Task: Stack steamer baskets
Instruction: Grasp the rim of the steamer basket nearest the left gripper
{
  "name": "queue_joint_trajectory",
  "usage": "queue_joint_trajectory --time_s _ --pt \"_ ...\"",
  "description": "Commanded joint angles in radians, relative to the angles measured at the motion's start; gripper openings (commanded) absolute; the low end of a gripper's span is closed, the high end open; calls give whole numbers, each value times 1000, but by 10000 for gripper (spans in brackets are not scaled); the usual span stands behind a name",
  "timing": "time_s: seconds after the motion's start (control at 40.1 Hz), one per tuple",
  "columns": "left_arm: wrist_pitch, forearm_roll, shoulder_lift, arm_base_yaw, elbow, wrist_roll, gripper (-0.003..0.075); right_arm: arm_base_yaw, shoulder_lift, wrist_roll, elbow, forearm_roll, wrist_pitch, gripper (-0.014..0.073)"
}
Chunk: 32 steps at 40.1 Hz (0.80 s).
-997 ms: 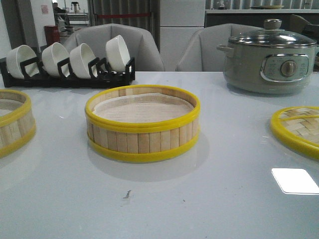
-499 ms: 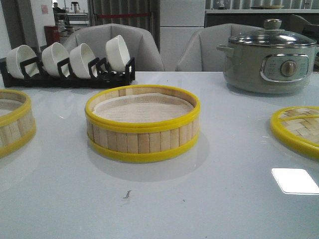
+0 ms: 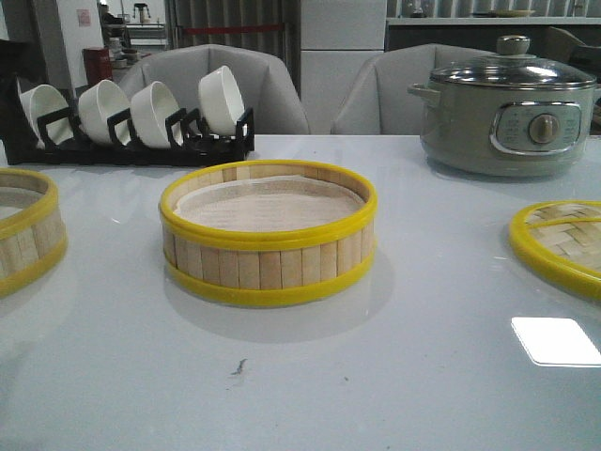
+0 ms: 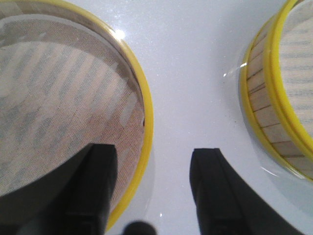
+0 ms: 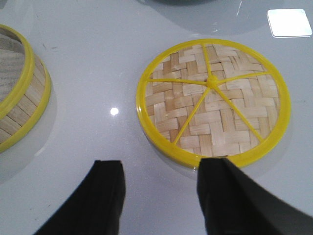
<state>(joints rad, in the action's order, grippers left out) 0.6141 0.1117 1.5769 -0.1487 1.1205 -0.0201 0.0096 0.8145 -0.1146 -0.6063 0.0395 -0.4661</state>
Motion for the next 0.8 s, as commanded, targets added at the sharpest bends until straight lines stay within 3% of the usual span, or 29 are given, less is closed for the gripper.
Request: queue_joint_trajectory --time_s 0.0,0.324,0.773 --pt "-49 -16 29 -6 74 4 413 0 -1 2 -38 -11 68 456" --pt "-14 -58 190 -6 193 4 413 0 -1 2 -38 -11 69 456" --pt "-12 -58 322 -6 196 4 388 0 -1 2 -38 -11 92 456"
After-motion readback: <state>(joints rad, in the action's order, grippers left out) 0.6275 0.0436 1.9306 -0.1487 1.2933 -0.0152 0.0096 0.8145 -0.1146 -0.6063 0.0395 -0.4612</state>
